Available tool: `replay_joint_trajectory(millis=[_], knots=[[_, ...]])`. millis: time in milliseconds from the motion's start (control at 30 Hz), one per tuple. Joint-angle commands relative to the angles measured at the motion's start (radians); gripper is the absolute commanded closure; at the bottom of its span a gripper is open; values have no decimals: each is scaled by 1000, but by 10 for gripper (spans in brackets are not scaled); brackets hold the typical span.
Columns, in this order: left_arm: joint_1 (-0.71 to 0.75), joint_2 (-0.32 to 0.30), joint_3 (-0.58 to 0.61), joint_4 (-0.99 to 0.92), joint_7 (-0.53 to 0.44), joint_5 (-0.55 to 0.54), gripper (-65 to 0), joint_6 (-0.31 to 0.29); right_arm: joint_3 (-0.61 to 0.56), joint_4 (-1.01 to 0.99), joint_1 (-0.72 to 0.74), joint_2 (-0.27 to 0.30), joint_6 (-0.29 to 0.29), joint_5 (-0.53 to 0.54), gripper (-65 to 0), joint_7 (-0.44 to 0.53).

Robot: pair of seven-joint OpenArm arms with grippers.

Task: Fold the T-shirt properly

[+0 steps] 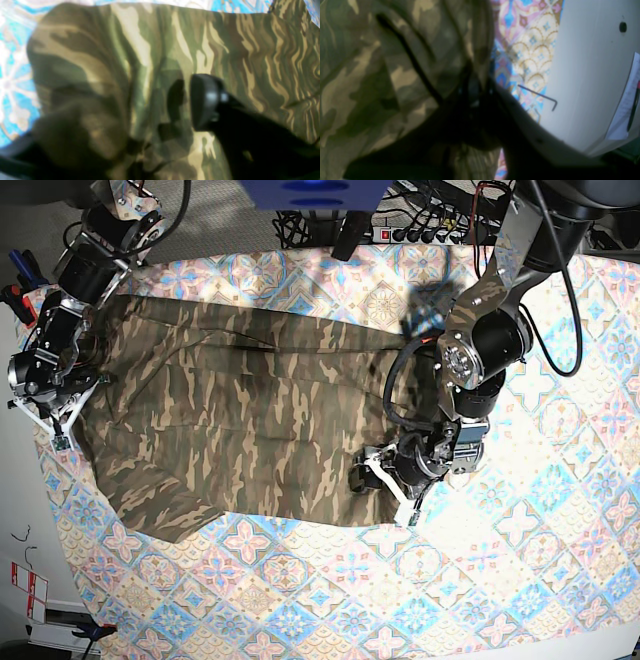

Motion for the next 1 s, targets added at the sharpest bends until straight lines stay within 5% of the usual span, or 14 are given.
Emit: replay_joint_trajectory(millis=[0, 133, 267, 400, 967], knots=[[-21, -7, 2, 5, 6, -1, -289, -3, 2, 21, 1, 22, -5, 0, -15, 10], [-21, -23, 2, 13, 6, 0, -61, -3, 2, 21, -3, 22, -5, 0, -15, 13], [-21, -39, 2, 13, 4, -7, -57, -6, 2, 21, -3, 22, -5, 0, -15, 14], [-24, -66, -5, 14, 6, -13, -45, -107, 2, 21, -3, 22, -5, 0, -15, 14], [-29, -144, -5, 16, 130, -67, -32, -107, 2, 12, -3, 19, -5, 3, -15, 8]])
